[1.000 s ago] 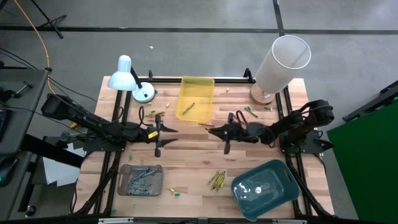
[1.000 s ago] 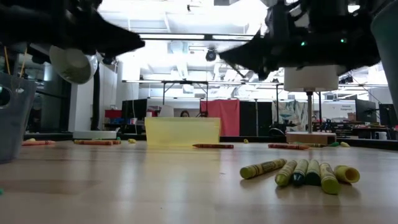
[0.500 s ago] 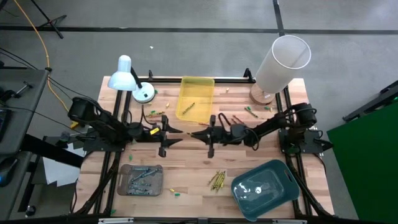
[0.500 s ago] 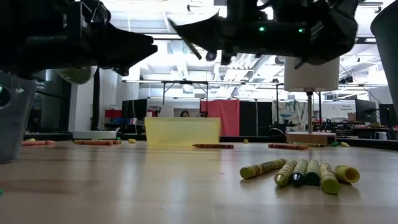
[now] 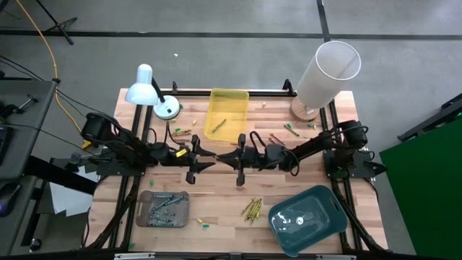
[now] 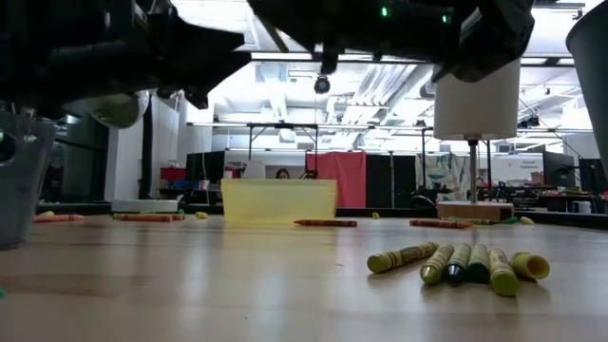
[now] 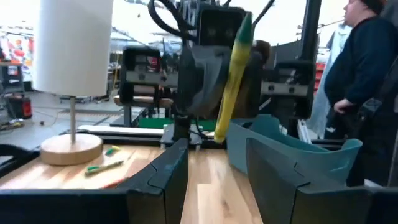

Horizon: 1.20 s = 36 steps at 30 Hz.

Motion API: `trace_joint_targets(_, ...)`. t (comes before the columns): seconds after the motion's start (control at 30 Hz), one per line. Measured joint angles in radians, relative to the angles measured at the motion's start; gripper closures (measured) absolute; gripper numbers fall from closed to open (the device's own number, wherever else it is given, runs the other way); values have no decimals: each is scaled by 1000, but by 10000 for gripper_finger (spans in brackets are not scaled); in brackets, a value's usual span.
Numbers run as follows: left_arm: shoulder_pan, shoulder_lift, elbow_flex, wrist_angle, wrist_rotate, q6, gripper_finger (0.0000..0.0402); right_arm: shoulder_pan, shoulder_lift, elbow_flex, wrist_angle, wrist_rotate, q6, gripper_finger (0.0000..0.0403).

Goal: Sort crayons
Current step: Put the green crayon into the yellow bin

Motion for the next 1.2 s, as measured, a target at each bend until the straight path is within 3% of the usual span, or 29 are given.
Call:
trace_joint_targets(0.27, -43, 40, 72, 17, 0, 0, 257, 33, 0, 66, -7, 34, 0, 402)
trace_joint_targets(1.2, -70, 37, 186, -32, -16, 63, 257, 74, 0, 71, 15, 97, 57, 402)
